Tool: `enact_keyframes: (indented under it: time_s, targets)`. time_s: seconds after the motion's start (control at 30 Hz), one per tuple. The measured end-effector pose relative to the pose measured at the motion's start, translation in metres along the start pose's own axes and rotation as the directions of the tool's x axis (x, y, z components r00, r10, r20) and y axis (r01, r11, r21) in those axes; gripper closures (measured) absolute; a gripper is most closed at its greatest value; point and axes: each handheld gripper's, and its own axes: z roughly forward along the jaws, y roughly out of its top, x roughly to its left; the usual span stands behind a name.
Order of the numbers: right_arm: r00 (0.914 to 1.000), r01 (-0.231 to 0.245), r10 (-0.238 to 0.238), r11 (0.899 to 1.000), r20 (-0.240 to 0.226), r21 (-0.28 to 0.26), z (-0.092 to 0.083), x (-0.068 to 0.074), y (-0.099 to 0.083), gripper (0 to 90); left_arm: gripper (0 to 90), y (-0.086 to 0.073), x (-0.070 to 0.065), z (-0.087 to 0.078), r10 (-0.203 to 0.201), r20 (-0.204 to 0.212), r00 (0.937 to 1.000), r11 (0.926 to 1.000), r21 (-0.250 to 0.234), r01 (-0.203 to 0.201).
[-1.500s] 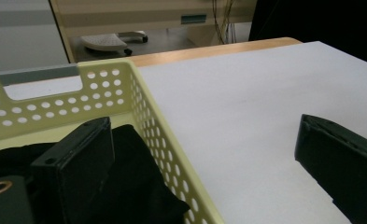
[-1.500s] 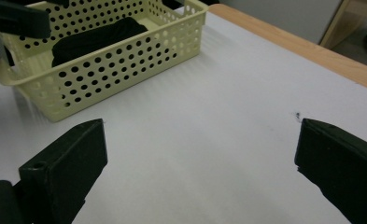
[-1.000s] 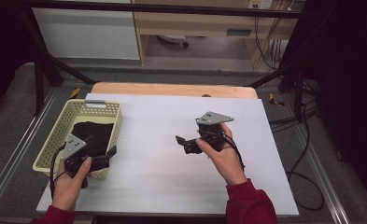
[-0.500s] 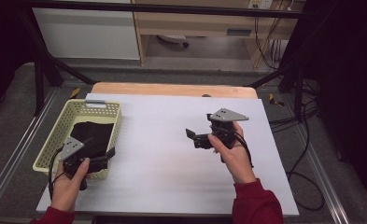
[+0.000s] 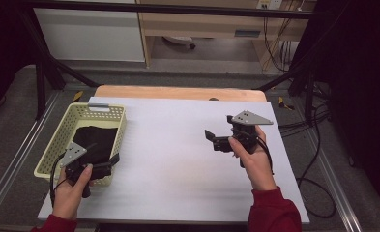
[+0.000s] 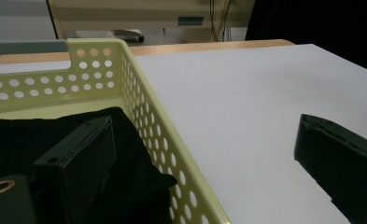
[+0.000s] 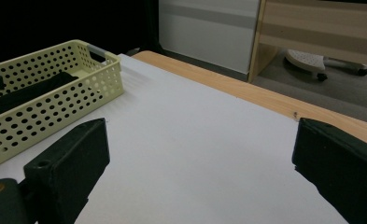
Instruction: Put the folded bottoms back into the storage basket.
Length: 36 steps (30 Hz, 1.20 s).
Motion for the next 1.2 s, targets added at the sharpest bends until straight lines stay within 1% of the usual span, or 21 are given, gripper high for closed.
enact_keyframes:
  time_s: [0.13,0.27,0.5,0.67,0.8,0.87,1.03,1.2]
  targets:
    - [0.9998,0.002,-0.002,1.0,0.018,-0.003,-0.005,-0.004,0.0,3.3,5.6,0.0,0.001,0.0,-0.003,0.001,1.0,1.0,-0.002,0.003]
    - [0.9991,-0.007,0.007,1.0,0.041,-0.005,-0.012,-0.01,-0.002,3.2,5.5,0.0,0.001,-0.001,-0.003,0.002,1.0,1.0,-0.003,0.003]
    - [0.9968,-0.019,0.02,1.0,0.077,-0.017,-0.031,-0.022,-0.008,3.4,5.7,-0.001,0.004,-0.001,-0.013,-0.002,0.9999,0.9999,0.004,0.013]
    - [0.9952,-0.028,0.03,0.999,0.093,-0.028,-0.045,-0.028,-0.016,3.6,5.7,-0.001,0.004,-0.001,-0.01,0.002,0.9999,0.9999,0.006,0.01]
    - [0.9959,-0.018,0.022,0.999,0.087,-0.043,-0.054,-0.031,-0.025,3.5,5.6,-0.002,0.004,0.0,-0.014,0.006,0.9999,0.9998,0.015,0.014]
    - [0.9954,-0.028,0.032,0.998,0.09,-0.048,-0.056,-0.031,-0.031,3.4,5.6,-0.002,0.005,0.0,-0.012,0.006,0.9999,0.9998,0.013,0.012]
    - [0.9931,-0.041,0.047,0.998,0.107,-0.054,-0.058,-0.031,-0.047,3.9,5.4,-0.002,0.005,0.0,-0.012,0.006,0.9999,0.9999,0.011,0.012]
    - [0.9913,-0.051,0.056,0.998,0.119,-0.047,-0.059,-0.029,-0.065,2.9,5.4,-0.002,0.005,-0.001,-0.009,0.009,0.9999,0.9998,0.015,0.009]
